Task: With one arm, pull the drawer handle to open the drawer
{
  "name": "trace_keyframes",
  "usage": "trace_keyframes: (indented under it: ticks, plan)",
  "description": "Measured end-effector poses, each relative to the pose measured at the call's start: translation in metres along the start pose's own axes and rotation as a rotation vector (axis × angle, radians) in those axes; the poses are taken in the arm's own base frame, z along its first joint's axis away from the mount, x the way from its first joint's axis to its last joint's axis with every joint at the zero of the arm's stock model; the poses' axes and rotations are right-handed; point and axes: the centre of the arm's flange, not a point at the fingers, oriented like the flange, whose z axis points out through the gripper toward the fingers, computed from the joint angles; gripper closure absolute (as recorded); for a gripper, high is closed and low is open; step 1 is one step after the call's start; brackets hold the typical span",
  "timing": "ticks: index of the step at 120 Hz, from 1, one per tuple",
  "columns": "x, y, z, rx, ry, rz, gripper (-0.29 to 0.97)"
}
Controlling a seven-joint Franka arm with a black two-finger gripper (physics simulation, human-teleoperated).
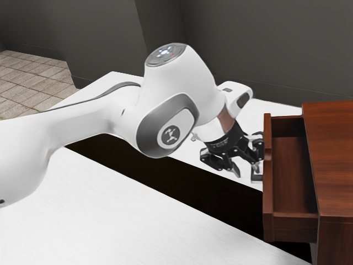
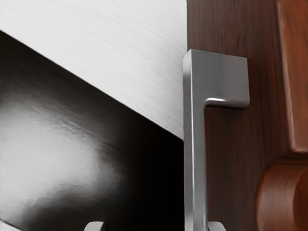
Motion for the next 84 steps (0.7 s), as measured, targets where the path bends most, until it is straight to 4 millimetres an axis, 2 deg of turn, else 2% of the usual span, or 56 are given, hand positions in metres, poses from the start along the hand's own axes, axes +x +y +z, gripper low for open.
trace_keyframes:
  ticks: [84]
  plan:
    - [0.000,-0.021,-0.010,0.021,0.023,-0.008,0.47]
